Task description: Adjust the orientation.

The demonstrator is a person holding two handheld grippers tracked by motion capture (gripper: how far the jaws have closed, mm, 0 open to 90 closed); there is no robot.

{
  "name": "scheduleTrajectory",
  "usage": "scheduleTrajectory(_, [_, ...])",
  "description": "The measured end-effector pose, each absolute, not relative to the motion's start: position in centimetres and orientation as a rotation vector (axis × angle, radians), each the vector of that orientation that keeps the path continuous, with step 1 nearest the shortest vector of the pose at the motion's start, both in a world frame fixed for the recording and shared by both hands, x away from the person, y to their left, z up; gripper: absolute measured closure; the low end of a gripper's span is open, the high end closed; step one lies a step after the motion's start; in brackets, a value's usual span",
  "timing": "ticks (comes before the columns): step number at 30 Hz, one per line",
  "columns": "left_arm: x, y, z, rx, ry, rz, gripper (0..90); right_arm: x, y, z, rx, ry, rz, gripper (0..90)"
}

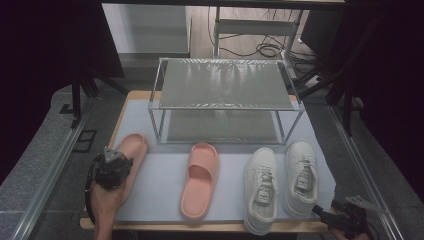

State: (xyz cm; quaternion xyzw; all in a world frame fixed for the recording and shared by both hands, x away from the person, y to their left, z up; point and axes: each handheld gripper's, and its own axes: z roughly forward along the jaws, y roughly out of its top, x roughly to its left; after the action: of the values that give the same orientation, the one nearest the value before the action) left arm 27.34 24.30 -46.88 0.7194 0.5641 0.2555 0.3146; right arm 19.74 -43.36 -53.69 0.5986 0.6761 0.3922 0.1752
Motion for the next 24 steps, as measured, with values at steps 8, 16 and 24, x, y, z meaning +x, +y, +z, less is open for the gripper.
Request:
scheduleTrajectory(8, [25.3,25.2,-46.4,1.909,1.467,0.684,83.5,19.8,-43.3,-53.7,1.695,1.914,1.110,10.1])
scheduleTrajectory(16, [23.0,24.5,-45.7,1.947,1.382,0.649,83.5,19.7,-43.3,-53.7,1.700,1.915,1.107,9.9])
scheduleTrajectory(24, [21.6,22.1,-44.7,1.992,1.262,0.625,83.5,19.7,-43.3,-53.7,1.700,1.913,1.107,9.8])
